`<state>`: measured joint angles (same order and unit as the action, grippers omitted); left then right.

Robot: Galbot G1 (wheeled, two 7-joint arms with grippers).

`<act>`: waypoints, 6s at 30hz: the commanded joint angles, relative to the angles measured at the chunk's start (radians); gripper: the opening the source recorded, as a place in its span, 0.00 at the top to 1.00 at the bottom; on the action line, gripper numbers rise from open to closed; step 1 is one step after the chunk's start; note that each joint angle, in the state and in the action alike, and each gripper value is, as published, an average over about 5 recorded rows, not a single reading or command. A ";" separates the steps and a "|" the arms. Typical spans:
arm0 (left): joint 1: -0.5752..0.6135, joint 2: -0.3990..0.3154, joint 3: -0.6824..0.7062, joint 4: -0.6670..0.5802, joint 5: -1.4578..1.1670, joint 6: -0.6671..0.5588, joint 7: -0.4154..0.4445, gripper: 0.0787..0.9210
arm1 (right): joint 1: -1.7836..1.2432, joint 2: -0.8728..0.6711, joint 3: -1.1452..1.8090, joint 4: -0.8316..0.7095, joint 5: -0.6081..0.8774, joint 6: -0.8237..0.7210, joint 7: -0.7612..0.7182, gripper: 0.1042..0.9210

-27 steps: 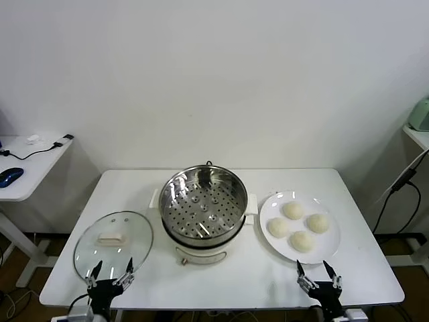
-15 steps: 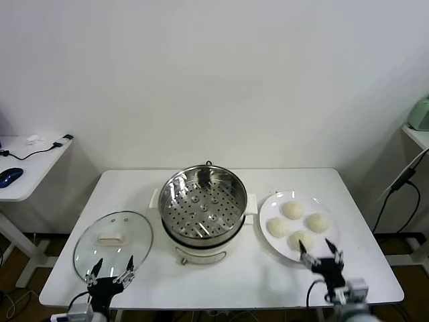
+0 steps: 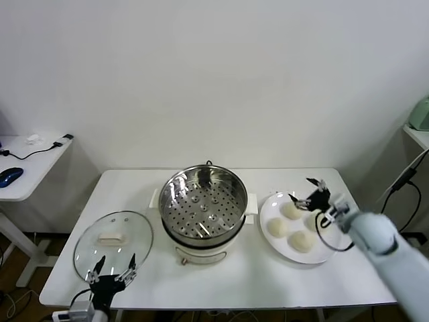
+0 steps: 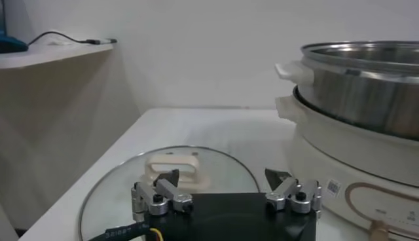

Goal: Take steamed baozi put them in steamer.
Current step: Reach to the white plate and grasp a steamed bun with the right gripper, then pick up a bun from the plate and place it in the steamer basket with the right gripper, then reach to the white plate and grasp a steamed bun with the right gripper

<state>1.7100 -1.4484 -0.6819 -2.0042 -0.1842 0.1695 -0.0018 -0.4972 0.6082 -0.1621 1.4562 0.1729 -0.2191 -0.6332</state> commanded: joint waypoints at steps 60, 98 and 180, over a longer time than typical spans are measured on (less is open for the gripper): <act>0.034 -0.037 0.028 0.004 0.059 -0.012 0.003 0.12 | 0.820 0.380 -1.010 -0.651 -0.043 0.094 -0.489 0.38; 0.057 -0.027 0.046 -0.037 0.068 -0.032 0.001 0.12 | 0.963 0.879 -1.147 -0.647 -0.344 0.914 -0.432 0.38; 0.095 -0.044 0.063 -0.062 0.082 -0.042 0.000 0.12 | 0.806 0.270 -1.292 -0.270 0.327 -0.179 -0.134 0.12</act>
<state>1.7999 -1.4963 -0.6191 -2.0682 -0.1021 0.1288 -0.0020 0.4062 0.8198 -1.5190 1.2728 0.5165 -0.3545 -0.7928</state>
